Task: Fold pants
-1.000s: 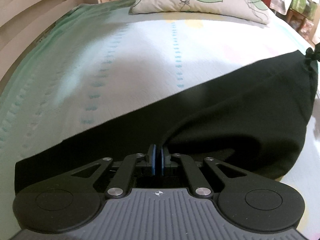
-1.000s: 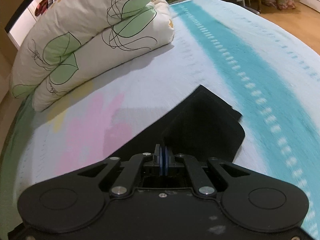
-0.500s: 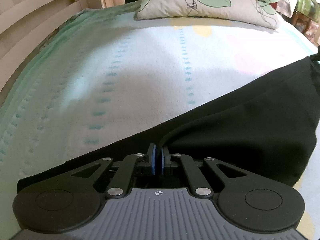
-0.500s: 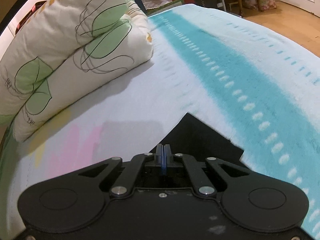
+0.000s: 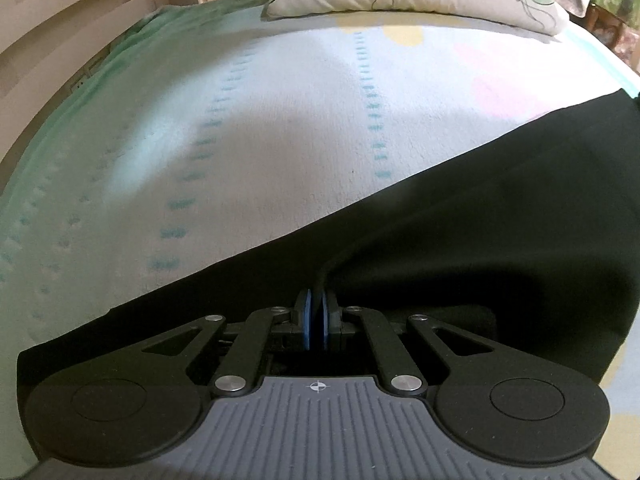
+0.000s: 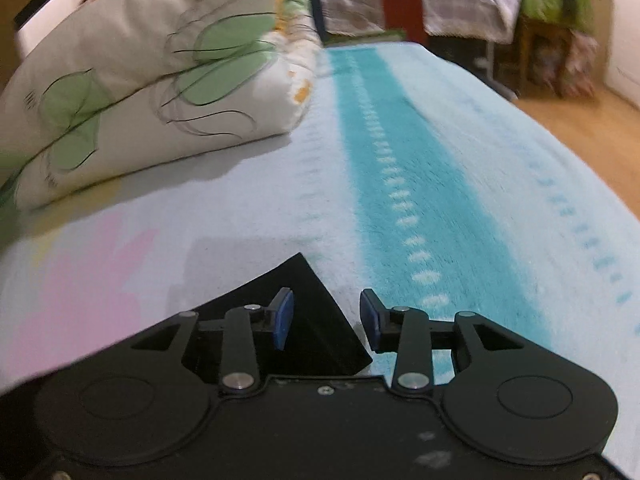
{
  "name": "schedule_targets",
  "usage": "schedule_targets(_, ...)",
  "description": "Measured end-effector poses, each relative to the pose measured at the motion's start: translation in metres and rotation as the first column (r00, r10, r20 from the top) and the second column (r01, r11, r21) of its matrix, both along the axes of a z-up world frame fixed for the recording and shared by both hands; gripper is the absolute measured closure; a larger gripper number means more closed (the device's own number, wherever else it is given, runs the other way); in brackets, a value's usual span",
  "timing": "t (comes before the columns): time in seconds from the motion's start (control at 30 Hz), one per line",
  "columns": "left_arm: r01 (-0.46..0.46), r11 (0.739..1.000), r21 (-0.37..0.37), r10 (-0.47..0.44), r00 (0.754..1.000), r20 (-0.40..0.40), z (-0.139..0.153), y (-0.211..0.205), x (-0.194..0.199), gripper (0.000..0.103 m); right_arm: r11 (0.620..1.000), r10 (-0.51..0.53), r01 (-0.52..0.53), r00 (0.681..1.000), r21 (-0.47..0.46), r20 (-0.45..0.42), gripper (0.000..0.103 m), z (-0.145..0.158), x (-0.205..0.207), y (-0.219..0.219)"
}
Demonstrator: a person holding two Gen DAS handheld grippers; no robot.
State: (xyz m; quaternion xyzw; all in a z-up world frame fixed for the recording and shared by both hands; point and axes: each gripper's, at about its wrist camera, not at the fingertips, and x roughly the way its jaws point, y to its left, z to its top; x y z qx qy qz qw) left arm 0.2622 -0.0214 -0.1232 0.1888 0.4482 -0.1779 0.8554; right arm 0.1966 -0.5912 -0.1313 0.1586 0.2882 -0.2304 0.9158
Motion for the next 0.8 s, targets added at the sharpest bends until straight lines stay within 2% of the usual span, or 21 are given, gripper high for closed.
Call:
schedule_targets(0.1,-0.005,1.000,0.010,0.005,1.000,0.006,-0.001,-0.003,0.000,0.097,0.998,0.045,-0.044,0.999,-0.041,0.023,0.063,-0.001,-0.002,0.007)
schedule_targets(0.33,-0.013,1.000,0.015,0.013,1.000,0.008,-0.001,-0.004,0.000,0.097,0.977,0.166,-0.172,0.984,-0.129,-0.058,0.064,-0.010,0.004,0.022)
schedule_targets(0.37,-0.013,1.000,0.017,0.012,1.000,0.009,-0.001,-0.004,0.000,0.097,0.972,0.174,-0.182,0.982,-0.150,-0.069,0.070,-0.010,0.004,0.025)
schedule_targets(0.4,-0.012,1.000,0.019,0.012,1.000,0.010,-0.001,-0.004,0.000,0.097,0.967,0.190,-0.201,0.978,-0.155,-0.082,0.093,-0.011,0.004,0.028)
schedule_targets(0.53,-0.034,0.999,0.005,0.034,0.999,0.027,0.000,-0.003,-0.003,0.098,0.952,0.208,-0.226,0.972,-0.206,-0.108,0.092,-0.008,0.002,0.042)
schedule_targets(0.7,-0.049,0.999,-0.019,0.051,0.992,0.112,0.017,-0.002,-0.018,0.098,0.953,0.173,-0.178,0.984,-0.247,-0.040,0.092,0.012,-0.003,0.045)
schedule_targets(0.8,-0.047,0.998,-0.047,0.053,0.990,0.131,0.030,-0.001,-0.018,0.098,0.950,0.158,-0.158,0.987,-0.268,-0.023,0.092,0.020,0.004,0.042)
